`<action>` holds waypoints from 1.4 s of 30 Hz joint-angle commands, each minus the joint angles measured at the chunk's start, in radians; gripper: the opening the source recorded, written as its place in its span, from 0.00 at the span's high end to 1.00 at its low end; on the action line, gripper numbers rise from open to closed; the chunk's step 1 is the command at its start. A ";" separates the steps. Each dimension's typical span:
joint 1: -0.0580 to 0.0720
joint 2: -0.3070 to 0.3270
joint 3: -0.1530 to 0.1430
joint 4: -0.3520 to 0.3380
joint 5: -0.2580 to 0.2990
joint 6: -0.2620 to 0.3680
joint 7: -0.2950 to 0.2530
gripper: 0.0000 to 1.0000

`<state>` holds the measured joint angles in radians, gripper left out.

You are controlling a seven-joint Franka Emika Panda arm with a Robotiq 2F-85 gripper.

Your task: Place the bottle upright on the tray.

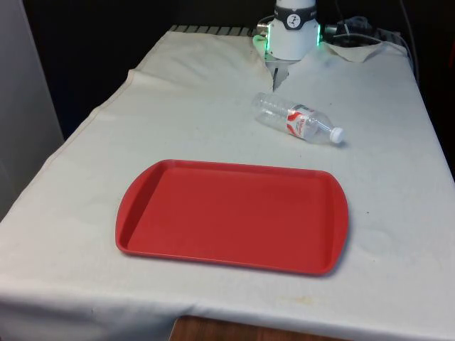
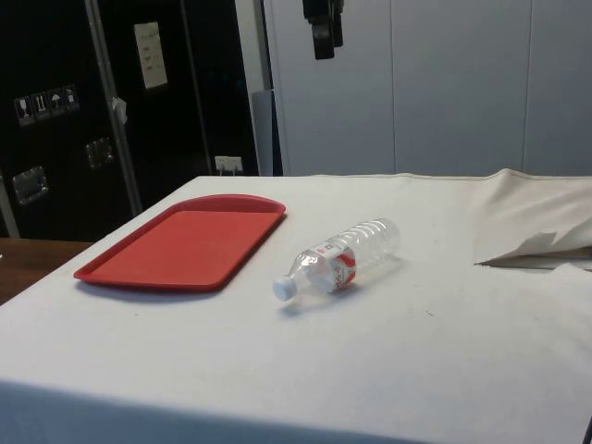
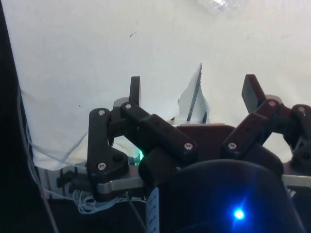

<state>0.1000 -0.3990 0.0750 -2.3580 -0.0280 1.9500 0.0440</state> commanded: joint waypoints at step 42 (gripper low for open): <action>0.002 0.104 0.135 -0.009 -0.024 0.079 -0.023 0.00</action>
<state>0.1010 -0.2970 0.2060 -2.3630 -0.0440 2.0180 0.0180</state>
